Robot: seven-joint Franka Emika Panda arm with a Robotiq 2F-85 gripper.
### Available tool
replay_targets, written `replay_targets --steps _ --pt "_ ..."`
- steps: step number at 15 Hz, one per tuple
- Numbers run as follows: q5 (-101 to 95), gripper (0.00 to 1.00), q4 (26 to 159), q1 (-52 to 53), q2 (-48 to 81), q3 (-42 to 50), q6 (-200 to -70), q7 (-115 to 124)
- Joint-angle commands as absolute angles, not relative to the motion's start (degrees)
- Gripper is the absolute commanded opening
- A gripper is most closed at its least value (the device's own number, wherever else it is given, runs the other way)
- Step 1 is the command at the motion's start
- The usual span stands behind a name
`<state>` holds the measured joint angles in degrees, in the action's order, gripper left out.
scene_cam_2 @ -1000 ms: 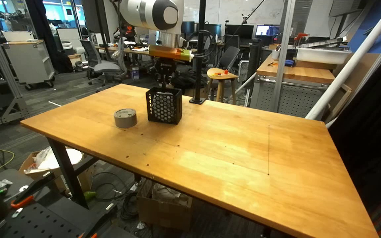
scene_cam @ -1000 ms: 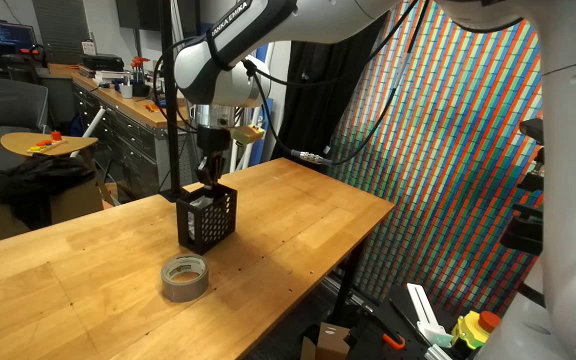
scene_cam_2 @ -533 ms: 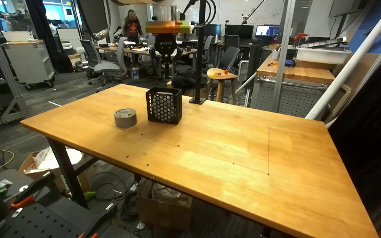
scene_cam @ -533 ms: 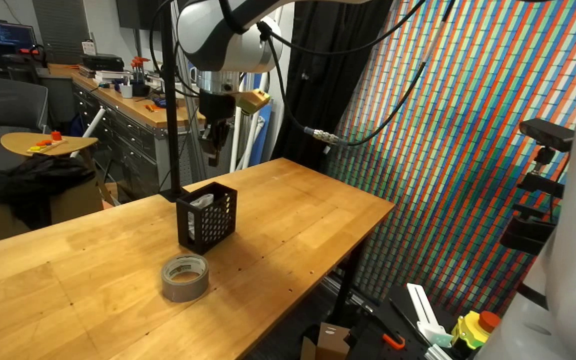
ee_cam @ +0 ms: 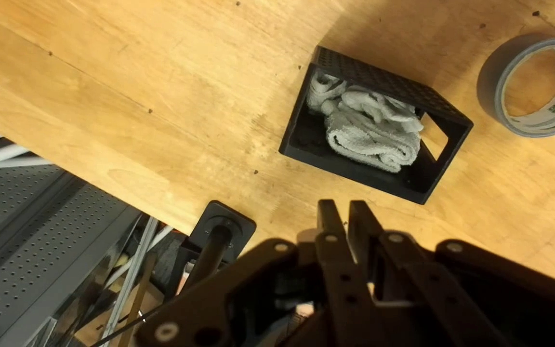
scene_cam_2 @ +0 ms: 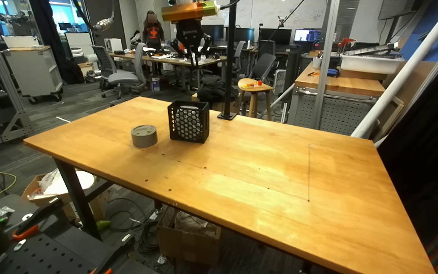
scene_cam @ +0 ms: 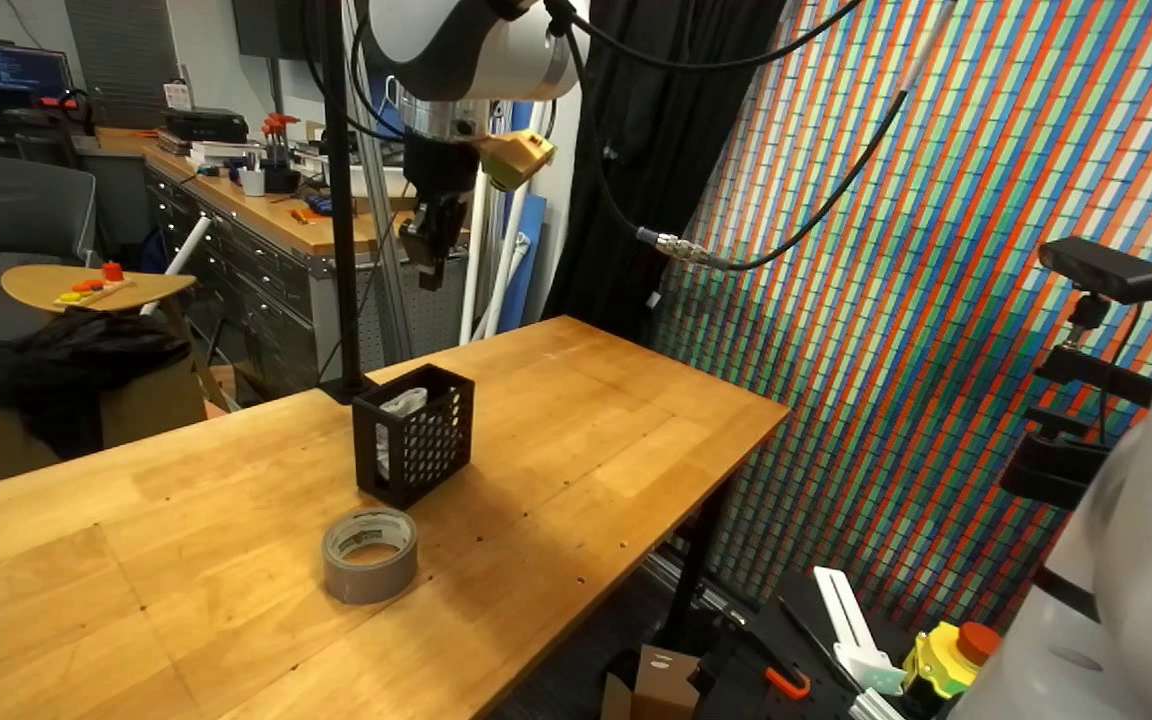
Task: Put the towel into the basket
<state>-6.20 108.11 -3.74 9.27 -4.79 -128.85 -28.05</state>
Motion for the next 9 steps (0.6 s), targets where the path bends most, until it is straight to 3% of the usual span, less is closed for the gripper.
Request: replay_targets --steps 1,2,9 --pt "-6.0 0.21 108.2 -2.7 9.1 -3.8 -128.8 -28.0" --pt "-6.0 0.26 108.4 -2.7 9.0 -3.8 -129.0 -28.0" --pt "-6.1 0.26 108.6 -2.7 9.0 -3.7 -129.4 -27.9"
